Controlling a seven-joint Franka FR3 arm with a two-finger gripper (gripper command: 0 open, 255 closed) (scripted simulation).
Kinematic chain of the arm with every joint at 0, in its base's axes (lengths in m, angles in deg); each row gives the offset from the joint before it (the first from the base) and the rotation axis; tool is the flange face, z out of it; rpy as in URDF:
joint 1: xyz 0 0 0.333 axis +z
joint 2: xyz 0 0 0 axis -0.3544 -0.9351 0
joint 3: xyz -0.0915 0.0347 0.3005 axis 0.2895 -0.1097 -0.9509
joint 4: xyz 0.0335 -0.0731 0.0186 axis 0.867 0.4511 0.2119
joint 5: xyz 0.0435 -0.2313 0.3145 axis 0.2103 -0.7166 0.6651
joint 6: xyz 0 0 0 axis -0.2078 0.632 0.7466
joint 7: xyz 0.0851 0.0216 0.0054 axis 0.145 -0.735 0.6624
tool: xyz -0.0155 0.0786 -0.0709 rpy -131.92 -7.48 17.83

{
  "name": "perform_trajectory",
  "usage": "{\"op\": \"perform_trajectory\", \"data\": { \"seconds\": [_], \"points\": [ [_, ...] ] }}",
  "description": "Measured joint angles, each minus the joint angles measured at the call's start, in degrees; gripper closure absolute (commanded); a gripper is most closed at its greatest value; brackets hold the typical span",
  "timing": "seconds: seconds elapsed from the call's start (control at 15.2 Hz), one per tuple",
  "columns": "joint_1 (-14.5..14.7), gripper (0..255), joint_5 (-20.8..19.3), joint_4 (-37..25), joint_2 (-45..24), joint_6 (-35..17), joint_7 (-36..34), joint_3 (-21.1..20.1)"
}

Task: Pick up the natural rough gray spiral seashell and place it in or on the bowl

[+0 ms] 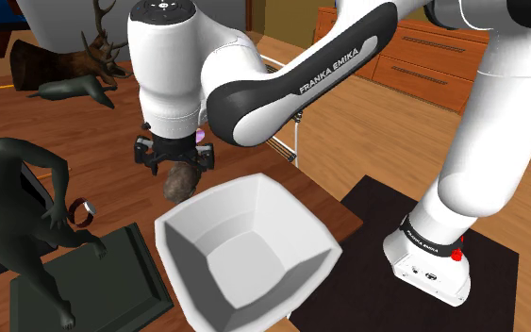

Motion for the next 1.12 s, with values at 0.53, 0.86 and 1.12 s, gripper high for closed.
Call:
{"op": "perform_trajectory", "data": {
  "seconds": [0.53, 0.86, 1.12],
  "points": [
    [0.12, 255, -0.43, 0.01, -0.15, -0.03, -0.25, 0.11],
    [0.31, 255, -0.7, -0.66, -0.14, -1.42, -0.38, 0.06],
    [0.4, 255, -0.7, -0.51, 0.08, -1.89, -0.51, -0.09]
  ]
}}
